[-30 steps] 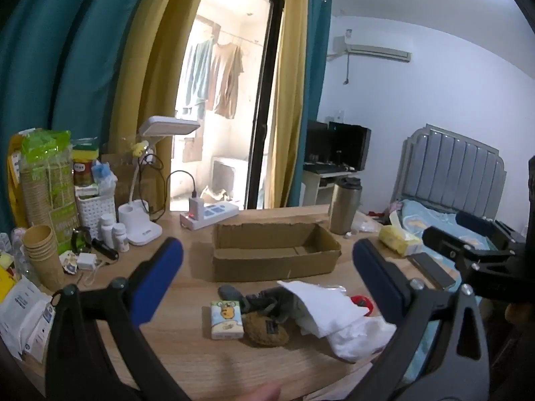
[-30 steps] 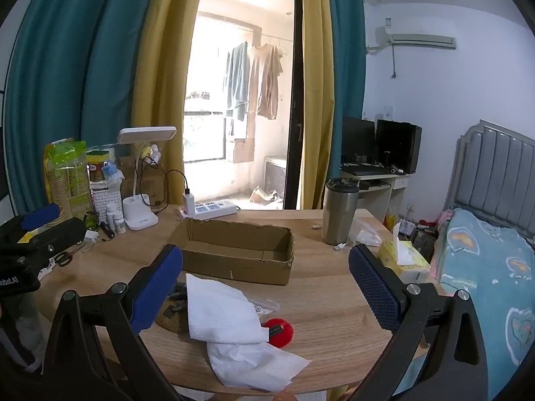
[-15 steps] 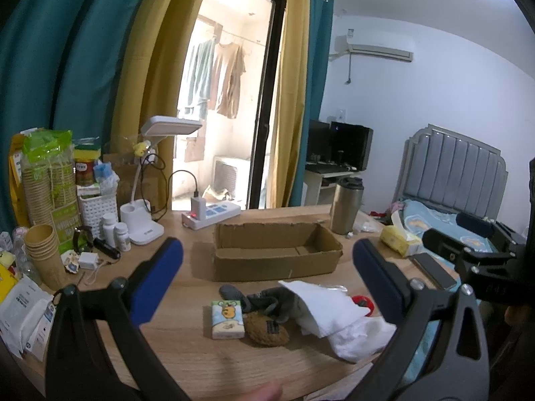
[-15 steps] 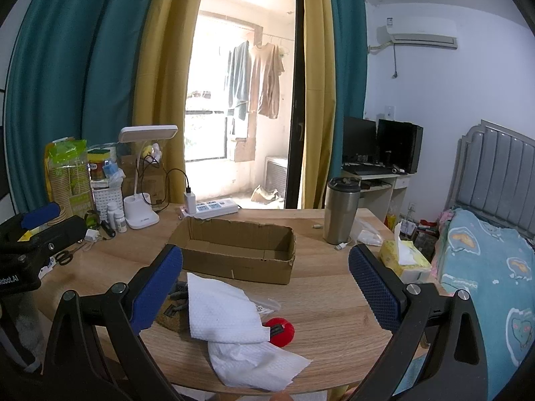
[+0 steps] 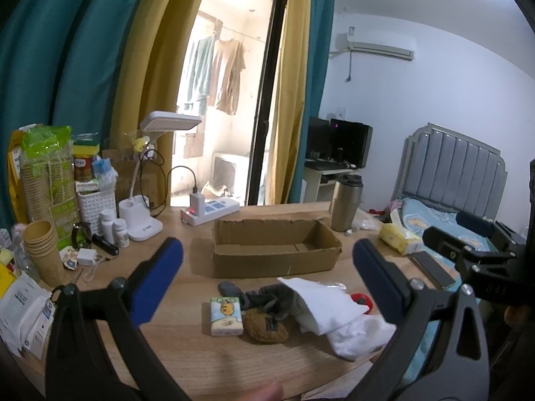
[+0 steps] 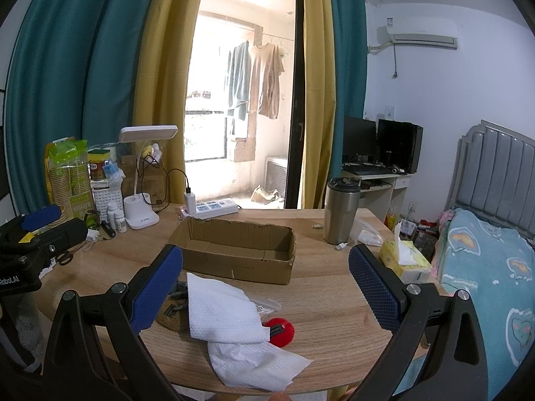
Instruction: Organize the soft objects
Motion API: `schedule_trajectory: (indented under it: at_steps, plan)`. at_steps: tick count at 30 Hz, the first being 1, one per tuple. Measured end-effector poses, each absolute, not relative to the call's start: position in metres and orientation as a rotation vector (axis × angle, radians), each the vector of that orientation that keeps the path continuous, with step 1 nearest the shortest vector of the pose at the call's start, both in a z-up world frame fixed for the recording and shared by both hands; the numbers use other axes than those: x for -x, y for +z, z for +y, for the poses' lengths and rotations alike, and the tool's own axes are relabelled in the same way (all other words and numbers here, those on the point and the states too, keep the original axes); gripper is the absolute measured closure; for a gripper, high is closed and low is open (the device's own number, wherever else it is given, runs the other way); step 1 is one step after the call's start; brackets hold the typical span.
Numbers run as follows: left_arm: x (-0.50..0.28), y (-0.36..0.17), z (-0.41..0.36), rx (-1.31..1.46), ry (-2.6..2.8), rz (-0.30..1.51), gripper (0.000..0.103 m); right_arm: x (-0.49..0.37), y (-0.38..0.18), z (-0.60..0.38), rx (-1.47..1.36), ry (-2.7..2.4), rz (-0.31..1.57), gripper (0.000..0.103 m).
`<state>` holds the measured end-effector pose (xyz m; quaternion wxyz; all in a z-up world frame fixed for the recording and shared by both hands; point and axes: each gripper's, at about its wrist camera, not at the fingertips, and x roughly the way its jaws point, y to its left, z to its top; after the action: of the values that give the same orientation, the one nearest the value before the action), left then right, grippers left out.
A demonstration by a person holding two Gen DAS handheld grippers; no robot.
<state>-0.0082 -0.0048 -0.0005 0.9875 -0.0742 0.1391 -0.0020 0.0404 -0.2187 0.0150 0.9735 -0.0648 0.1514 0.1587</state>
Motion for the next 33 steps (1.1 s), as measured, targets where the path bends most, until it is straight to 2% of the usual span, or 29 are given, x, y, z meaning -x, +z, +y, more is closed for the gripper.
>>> schedule_trajectory:
  at_steps: [33]
  plan:
    - [0.0057, -0.0049, -0.0102, 0.155, -0.023, 0.289, 0.001, -0.0409, 0.0114, -0.2176, 0.131, 0.321, 0.308, 0.001]
